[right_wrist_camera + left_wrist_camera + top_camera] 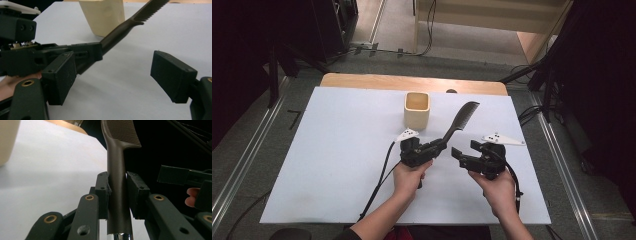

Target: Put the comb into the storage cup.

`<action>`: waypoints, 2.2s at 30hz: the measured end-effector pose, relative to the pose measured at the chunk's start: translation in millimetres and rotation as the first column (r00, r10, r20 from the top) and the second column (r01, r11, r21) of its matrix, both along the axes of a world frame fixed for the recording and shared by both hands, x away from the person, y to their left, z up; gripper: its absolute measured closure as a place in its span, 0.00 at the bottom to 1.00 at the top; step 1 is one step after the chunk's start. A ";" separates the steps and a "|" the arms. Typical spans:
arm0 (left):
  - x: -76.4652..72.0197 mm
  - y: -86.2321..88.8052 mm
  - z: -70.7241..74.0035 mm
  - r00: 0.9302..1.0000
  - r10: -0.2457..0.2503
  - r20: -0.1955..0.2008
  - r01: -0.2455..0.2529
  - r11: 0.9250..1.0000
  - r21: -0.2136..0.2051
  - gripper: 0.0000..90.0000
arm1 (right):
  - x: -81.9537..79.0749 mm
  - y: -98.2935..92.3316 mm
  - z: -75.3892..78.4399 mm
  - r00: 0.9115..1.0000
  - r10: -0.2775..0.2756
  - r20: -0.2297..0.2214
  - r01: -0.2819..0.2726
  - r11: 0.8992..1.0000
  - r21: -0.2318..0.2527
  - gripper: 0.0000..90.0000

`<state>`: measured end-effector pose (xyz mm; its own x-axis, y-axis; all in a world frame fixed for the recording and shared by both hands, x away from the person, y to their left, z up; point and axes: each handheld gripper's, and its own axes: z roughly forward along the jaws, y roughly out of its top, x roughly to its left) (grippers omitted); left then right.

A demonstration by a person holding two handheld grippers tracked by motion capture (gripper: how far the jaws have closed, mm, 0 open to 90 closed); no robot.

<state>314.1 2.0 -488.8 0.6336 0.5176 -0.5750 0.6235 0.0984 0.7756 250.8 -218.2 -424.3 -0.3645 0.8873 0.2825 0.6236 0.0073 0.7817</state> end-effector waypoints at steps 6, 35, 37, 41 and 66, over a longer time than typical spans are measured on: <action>-1.8 -7.3 -0.7 1.000 0.009 0.023 -0.009 1.000 -0.015 0.81 | 6.4 3.9 3.6 0.999 -0.033 0.000 0.033 0.999 0.016 0.22; 3.0 -19.6 -6.6 0.999 0.037 0.029 -0.032 0.987 -0.157 0.81 | 43.1 3.2 10.5 0.989 -0.140 -0.051 0.144 0.986 0.087 0.26; 3.3 -19.8 -7.0 0.999 0.033 0.036 -0.027 0.986 -0.164 0.81 | 46.3 4.3 9.8 0.988 -0.141 -0.057 0.146 0.985 0.092 0.26; 3.2 -21.1 -7.6 0.998 0.042 0.036 -0.035 0.984 -0.175 0.81 | 50.4 7.2 9.4 0.985 -0.165 -0.043 0.169 0.982 0.085 0.29; 4.4 -25.3 -11.1 0.999 0.047 0.019 -0.041 0.975 -0.220 0.81 | 72.1 19.1 0.2 0.956 -0.274 -0.102 0.285 0.951 0.120 0.39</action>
<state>318.5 -23.3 -500.0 0.6279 0.4083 -0.6626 0.5965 0.2945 0.7466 322.9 -199.1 -424.1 -0.0773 0.9031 0.4224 0.6485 -0.2763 0.7093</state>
